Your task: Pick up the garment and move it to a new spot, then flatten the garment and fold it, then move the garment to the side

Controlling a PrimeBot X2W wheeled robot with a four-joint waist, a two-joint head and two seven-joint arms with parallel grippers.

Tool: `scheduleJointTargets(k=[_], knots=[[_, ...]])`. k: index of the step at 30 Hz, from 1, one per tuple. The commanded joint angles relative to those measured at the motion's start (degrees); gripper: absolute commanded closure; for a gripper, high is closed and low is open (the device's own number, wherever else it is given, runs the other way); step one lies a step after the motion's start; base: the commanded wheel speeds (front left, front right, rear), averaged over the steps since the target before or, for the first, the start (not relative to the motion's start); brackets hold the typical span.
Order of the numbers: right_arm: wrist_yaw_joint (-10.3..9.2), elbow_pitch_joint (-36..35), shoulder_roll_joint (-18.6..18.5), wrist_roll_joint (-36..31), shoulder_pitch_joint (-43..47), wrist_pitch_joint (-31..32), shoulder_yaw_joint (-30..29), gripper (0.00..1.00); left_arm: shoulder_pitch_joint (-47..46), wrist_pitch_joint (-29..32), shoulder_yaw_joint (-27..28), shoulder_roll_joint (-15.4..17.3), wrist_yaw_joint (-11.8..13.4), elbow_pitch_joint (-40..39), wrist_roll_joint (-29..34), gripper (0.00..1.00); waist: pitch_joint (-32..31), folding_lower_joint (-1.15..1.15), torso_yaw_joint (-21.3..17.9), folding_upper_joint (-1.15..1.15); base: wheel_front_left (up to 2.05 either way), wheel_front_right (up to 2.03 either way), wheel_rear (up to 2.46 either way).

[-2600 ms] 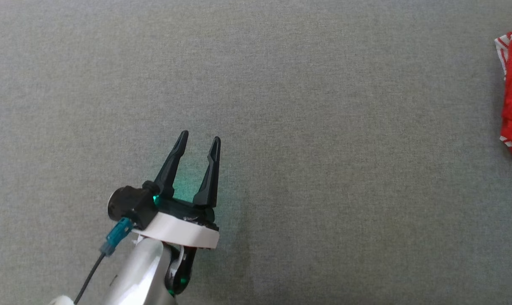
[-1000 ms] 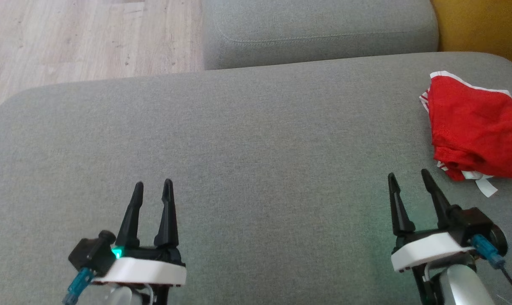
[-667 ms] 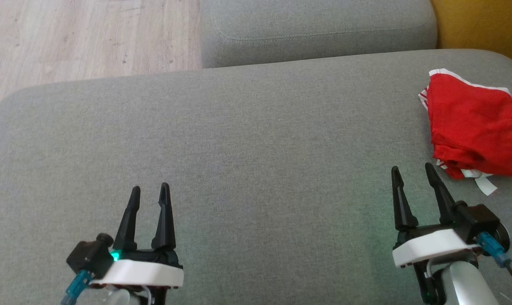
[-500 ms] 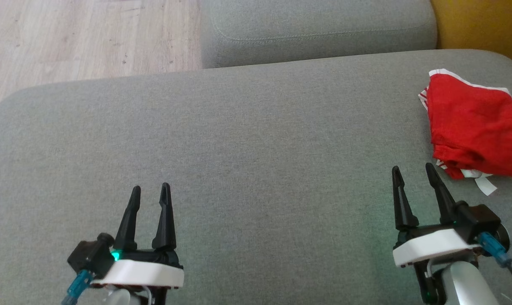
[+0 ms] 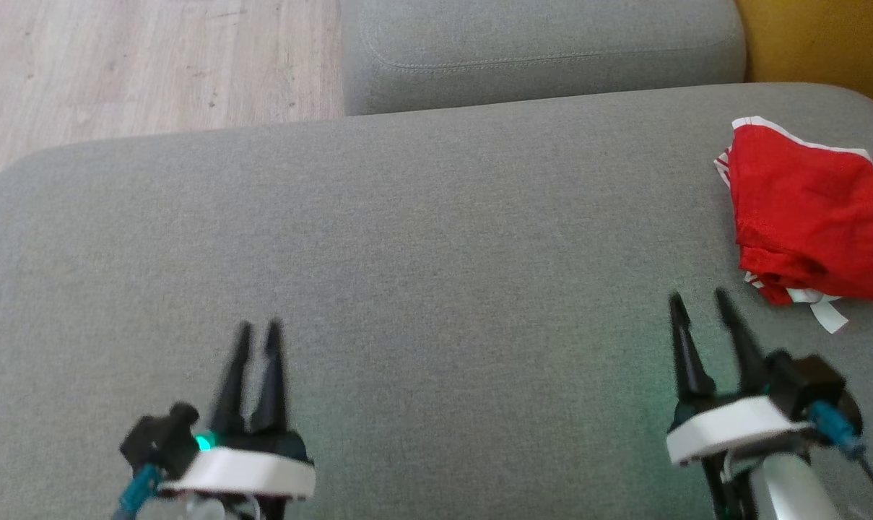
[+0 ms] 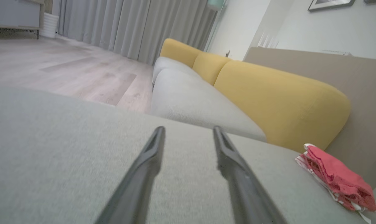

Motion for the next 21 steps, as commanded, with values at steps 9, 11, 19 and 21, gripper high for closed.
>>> scheduleJointTargets(k=[9, 11, 19, 21], knots=[[0.0, 2.75, 0.05, 3.84, 1.15, 0.99, -0.33, 1.0, 1.39, 0.78, 0.4, 0.17, 0.03, 2.66, -3.28, 1.0, -0.06, 0.0, 0.0, 0.0, 0.0, 0.0, 0.0], [0.0, 2.64, 0.05, 5.22, 1.1, 1.32, -0.46, 1.0, 1.3, 1.05, 0.59, 0.24, 0.03, 2.62, -4.43, 1.0, -0.08, 0.0, 0.01, 0.0, 0.0, 0.0, 0.0], [-0.01, 2.2, 0.03, 10.7, 0.88, 2.64, -0.99, 1.0, 0.95, 2.15, 1.39, 0.48, -0.02, 2.54, -9.0, 1.0, -0.18, 0.0, 0.01, 0.0, 0.0, 0.0, 0.0], [-0.01, 2.09, 0.02, 12.08, 0.82, 2.97, -1.12, 1.0, 0.86, 2.43, 1.6, 0.53, -0.03, 2.51, -10.13, 1.0, -0.2, 0.0, 0.02, 0.0, 0.0, 0.0, 0.0]])
